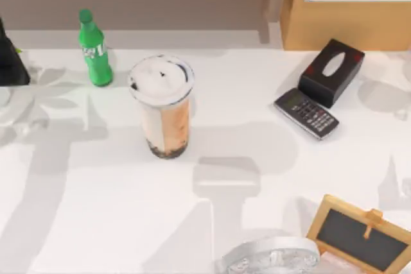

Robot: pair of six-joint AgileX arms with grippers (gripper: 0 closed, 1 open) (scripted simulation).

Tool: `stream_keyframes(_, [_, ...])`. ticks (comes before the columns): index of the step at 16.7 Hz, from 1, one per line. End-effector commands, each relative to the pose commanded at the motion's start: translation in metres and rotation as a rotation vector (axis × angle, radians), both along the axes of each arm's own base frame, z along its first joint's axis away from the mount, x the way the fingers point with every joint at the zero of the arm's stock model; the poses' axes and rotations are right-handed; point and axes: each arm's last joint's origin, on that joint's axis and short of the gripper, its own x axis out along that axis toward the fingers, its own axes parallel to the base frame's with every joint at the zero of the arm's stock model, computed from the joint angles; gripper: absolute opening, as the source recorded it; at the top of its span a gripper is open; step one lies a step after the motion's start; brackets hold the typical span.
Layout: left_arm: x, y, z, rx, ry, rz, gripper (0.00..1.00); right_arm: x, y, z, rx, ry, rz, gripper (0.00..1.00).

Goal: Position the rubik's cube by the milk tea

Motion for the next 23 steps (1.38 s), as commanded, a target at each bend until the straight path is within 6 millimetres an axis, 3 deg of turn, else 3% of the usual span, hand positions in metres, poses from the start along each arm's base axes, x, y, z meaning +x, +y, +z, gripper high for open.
stream_keyframes(2, [0.041,-0.021,0.01,0.006,0.038,-0.001,1.0,0.0,0.0,0.0,0.0,0.0,0.0,1.0])
stream_keyframes(4, [0.089,-0.051,0.003,0.024,0.095,-0.004,1.0,0.0,0.0,0.0,0.0,0.0,0.0,1.0])
stream_keyframes(7, [0.15,-0.106,-0.028,0.053,0.148,-0.014,1.0,0.0,0.0,0.0,0.0,0.0,0.0,1.0])
stream_keyframes(10, [0.188,-0.163,-0.065,0.062,0.145,-0.03,1.0,0.0,0.0,0.0,0.0,0.0,0.0,1.0])
stream_keyframes(13, [0.207,-0.211,-0.095,0.049,0.111,-0.044,1.0,0.0,0.0,0.0,0.0,0.0,0.0,1.0])
stream_keyframes(16, [0.214,-0.241,-0.114,0.025,0.073,-0.05,1.0,0.0,0.0,0.0,0.0,0.0,0.0,1.0])
stream_keyframes(23, [0.217,-0.247,-0.122,0.019,0.065,-0.043,1.0,0.0,0.0,0.0,0.0,0.0,0.0,1.0])
